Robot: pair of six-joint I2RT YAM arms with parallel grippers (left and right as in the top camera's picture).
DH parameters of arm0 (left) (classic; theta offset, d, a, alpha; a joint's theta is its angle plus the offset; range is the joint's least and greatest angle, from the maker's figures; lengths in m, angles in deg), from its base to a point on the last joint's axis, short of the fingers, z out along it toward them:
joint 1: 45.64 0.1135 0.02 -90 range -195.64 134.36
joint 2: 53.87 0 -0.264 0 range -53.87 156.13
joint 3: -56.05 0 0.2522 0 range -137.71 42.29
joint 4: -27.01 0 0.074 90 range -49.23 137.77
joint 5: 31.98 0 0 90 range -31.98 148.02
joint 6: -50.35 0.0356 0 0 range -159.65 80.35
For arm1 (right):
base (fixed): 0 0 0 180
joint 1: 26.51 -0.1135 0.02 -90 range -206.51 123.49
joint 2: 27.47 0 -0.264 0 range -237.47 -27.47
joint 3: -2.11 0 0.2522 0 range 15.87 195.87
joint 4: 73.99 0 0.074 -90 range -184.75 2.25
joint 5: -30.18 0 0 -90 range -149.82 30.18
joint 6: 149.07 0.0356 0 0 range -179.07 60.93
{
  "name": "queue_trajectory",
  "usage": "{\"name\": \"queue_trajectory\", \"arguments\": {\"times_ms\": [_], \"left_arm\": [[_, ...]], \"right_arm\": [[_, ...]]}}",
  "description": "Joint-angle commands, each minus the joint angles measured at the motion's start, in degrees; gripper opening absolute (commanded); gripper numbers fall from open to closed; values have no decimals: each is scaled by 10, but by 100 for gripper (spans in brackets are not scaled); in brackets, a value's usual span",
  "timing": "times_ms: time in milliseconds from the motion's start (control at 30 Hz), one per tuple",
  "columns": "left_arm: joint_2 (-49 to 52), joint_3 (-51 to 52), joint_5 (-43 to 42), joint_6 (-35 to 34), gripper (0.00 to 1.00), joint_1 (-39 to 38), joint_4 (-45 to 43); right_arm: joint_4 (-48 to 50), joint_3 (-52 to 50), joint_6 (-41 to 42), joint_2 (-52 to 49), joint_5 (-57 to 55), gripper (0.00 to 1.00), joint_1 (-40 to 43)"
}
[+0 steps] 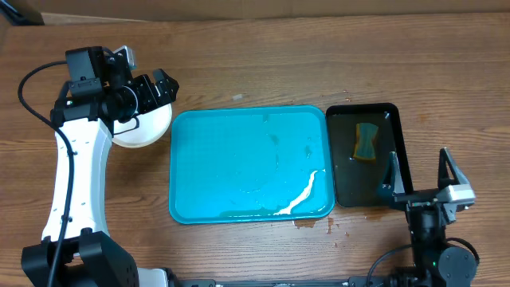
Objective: Clean dirty plates on tray and stack at the side
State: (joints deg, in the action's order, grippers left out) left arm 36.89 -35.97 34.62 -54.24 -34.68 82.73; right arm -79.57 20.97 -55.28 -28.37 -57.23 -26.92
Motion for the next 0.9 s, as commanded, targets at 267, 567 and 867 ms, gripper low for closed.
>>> {"name": "queue_trajectory", "arguments": {"times_ms": [267, 567, 867], "left_arm": [[0, -6, -4, 9, 100, -2, -2], [0, -6, -4, 9, 100, -2, -2], [0, -6, -4, 9, 100, -2, -2]], "right_arm": [[-32, -47, 9, 7, 1, 100, 1], [-129, -47, -10, 7, 1, 100, 0], [-128, -47, -8, 7, 1, 100, 0]]}}
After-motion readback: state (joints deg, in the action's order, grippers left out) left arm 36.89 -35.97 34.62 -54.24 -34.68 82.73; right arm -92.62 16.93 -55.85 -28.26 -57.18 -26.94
